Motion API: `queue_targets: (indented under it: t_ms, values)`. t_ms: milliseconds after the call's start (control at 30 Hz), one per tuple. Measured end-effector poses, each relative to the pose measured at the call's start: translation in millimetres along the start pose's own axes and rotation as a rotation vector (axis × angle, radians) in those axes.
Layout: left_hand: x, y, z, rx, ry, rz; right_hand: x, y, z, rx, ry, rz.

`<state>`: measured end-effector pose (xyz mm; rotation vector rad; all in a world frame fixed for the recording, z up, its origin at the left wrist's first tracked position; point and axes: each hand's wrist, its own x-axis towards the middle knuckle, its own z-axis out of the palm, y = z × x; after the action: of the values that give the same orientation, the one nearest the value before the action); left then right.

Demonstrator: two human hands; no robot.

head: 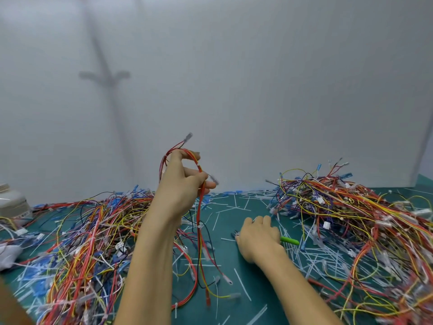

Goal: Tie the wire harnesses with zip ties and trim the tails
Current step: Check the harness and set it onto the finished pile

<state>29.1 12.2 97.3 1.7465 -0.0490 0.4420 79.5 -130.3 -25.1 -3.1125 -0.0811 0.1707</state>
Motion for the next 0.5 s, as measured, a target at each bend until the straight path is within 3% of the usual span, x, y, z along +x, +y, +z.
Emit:
queue_targets:
  t_ms: [200, 300, 367, 500]
  values:
    - [-4, 4, 10, 0.022, -0.043, 0.264, 1, -3, 11, -0.015, 0.038, -0.052]
    - [-3, 6, 8, 0.049, -0.084, 0.363, 3, 1, 4, 0.110, 0.079, -0.053]
    - [-3, 6, 3, 0.088, -0.148, 0.361, 3, 4, -14, 0.415, 0.183, -0.088]
    - [-5, 5, 0, 0.318, -0.356, 0.320, -12, 0, -71, 1.344, 0.321, -0.251]
